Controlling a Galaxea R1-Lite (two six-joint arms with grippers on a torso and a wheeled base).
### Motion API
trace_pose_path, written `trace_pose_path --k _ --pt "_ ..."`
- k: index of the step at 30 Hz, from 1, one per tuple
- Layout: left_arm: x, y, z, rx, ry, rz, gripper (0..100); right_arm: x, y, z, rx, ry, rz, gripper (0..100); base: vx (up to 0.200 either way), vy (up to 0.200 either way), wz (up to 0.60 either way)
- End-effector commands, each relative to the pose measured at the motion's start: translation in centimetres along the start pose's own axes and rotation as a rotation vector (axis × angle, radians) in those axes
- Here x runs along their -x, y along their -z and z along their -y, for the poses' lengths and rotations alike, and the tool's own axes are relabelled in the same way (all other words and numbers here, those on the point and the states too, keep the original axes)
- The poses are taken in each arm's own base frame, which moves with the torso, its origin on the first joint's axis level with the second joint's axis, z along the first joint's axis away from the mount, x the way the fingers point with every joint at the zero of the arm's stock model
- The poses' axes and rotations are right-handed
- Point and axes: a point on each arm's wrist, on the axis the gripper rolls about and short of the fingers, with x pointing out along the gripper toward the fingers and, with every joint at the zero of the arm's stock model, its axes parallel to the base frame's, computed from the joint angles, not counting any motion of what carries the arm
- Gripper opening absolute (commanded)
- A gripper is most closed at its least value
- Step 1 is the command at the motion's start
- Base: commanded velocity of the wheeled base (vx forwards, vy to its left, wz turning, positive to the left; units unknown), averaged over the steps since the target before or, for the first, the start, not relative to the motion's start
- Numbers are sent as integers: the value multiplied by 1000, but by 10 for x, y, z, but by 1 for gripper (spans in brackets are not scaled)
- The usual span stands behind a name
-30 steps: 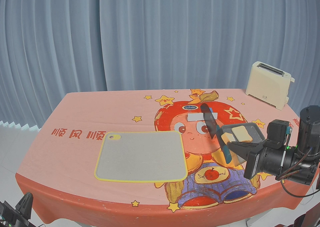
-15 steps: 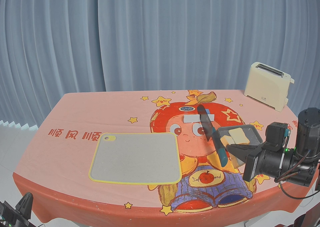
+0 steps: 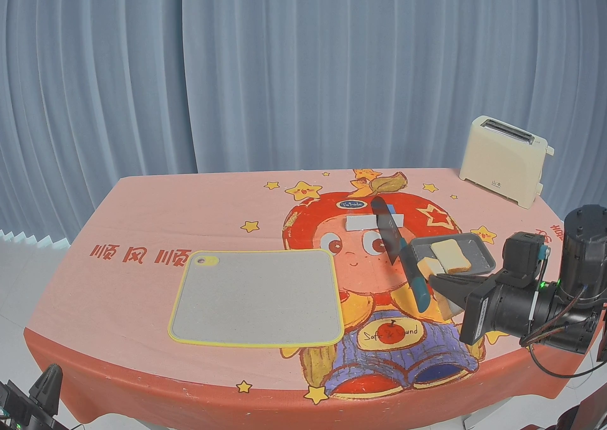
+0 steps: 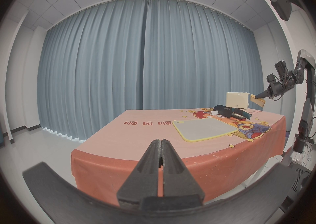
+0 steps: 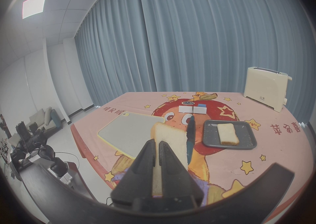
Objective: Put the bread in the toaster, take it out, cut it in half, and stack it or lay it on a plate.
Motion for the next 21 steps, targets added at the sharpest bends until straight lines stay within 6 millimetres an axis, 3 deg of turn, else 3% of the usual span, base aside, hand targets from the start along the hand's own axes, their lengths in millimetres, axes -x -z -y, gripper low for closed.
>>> trace_pose_path --k 1,3,21 --pt "-1 5 0 0 -1 -18 0 0 0 0 0 0 -1 0 0 -200 0" --pt "-1 5 0 0 1 -18 0 0 0 0 0 0 -1 0 0 -200 0" --pt "-1 5 0 0 1 -18 0 1 0 0 -1 0 4 0 0 0 0"
